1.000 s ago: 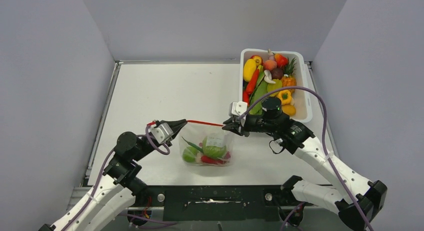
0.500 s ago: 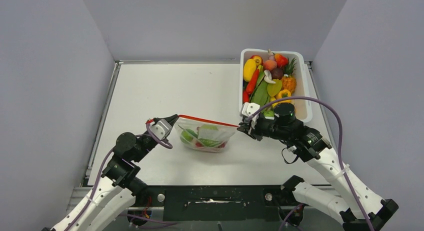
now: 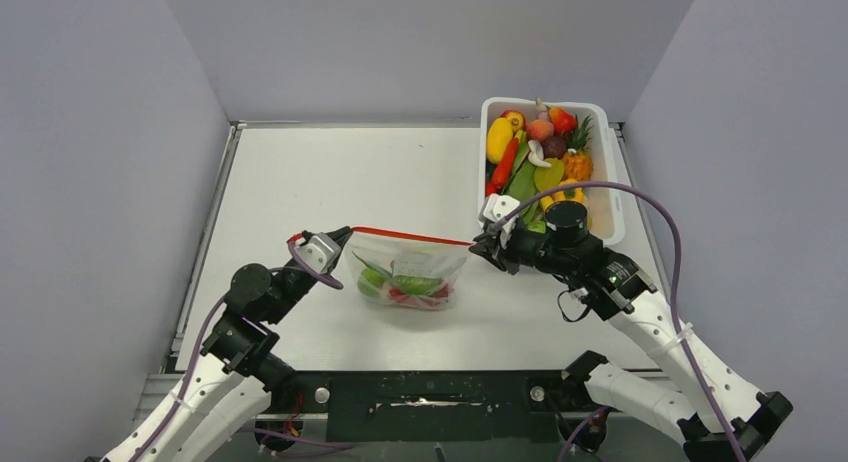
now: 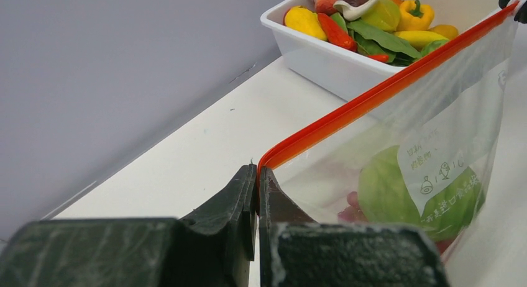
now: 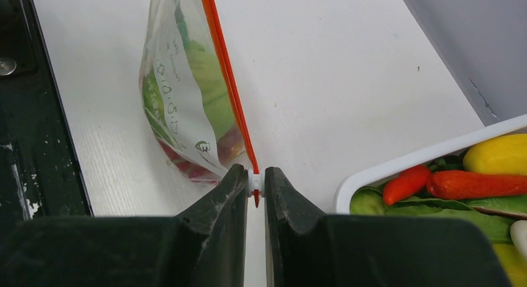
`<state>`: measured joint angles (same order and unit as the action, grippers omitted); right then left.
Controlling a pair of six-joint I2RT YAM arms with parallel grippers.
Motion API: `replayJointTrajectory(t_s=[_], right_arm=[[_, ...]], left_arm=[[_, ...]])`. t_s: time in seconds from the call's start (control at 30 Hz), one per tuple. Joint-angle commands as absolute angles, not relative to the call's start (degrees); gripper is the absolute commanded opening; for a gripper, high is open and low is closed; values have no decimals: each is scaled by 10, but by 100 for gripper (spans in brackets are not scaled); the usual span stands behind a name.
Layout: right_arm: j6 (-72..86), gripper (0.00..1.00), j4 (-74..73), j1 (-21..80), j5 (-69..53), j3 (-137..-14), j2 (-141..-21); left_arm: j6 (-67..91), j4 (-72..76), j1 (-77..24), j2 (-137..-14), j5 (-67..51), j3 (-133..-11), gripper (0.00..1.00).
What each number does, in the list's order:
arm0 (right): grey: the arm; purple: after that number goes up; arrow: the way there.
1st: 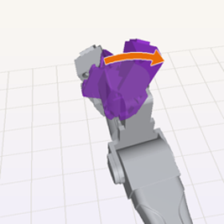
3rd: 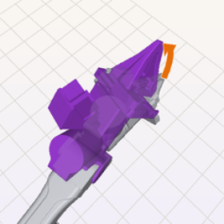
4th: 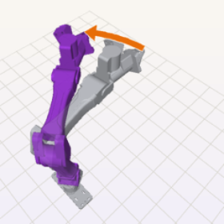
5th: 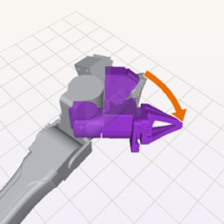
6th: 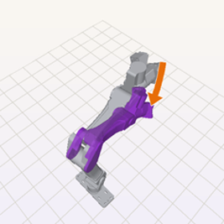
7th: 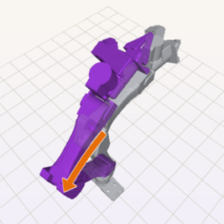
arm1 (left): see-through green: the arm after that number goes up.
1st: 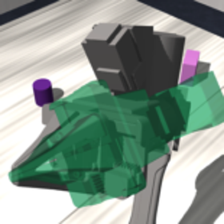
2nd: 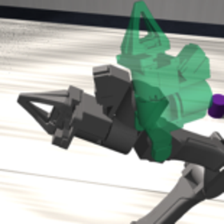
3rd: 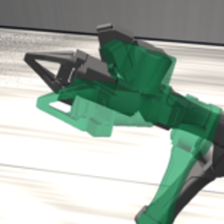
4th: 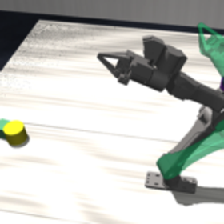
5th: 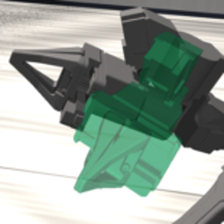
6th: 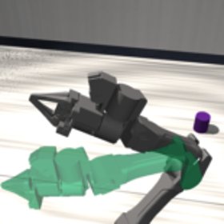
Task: Place the food in the zip-top bag and seal the zipper
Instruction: Zip the zipper food storage bag at the center of the board, then place the zipper food storage bag at the center of the board.
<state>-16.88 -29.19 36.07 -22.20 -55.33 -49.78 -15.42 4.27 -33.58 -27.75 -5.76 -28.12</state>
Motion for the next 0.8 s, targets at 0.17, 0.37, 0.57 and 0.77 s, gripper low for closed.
replayJointTrajectory(t_s=[0.17,0.37,0.57,0.77], right_arm=[[-134,20,-144,349,-204,-539,-549],[-118,61,-123,347,-168,-527,-539],[-108,78,-95,346,-143,-496,-490],[-103,97,-96,346,-124,-488,-474]], left_arm=[[-104,48,-317,-298,92,-309,0],[-66,35,-296,-355,106,-329,0],[-4,37,-235,-391,108,-327,0],[63,24,-163,-411,132,-328,0]])
